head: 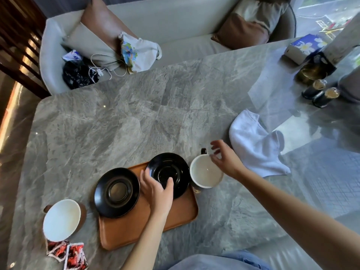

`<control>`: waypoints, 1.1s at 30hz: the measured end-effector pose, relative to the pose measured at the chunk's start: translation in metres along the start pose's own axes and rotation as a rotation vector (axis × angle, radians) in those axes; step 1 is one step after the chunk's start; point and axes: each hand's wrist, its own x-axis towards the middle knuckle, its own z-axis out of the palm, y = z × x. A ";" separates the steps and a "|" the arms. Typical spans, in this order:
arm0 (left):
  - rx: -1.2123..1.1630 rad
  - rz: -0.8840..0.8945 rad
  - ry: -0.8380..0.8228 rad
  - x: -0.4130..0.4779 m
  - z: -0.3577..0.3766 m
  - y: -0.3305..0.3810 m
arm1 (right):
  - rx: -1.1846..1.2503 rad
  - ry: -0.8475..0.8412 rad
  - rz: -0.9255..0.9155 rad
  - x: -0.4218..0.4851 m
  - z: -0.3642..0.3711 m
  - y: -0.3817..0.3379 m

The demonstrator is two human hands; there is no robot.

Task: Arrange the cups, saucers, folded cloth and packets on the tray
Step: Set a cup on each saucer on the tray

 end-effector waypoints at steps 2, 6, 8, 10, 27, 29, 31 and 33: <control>0.049 0.107 -0.093 -0.001 0.007 0.001 | 0.009 -0.148 0.099 -0.008 -0.002 0.010; 0.073 0.085 -0.384 -0.003 0.023 0.006 | 0.074 -0.261 0.194 -0.024 0.004 0.015; 0.055 0.026 -0.480 -0.006 0.031 0.011 | 0.116 -0.207 0.240 -0.028 0.007 0.012; 0.041 0.008 -0.509 -0.007 0.038 0.013 | 0.132 -0.181 0.272 -0.031 0.010 0.010; -0.439 -0.180 -0.622 -0.011 0.011 0.006 | 0.344 -0.142 0.288 -0.043 0.019 -0.015; -0.526 -0.248 -0.598 -0.008 0.005 0.004 | 0.315 -0.185 0.263 -0.037 0.025 -0.028; -0.578 -0.307 -0.548 -0.003 -0.002 -0.003 | 0.281 -0.227 0.252 -0.031 0.034 -0.040; -0.606 -0.341 -0.505 0.002 -0.010 -0.009 | 0.243 -0.269 0.245 -0.027 0.042 -0.050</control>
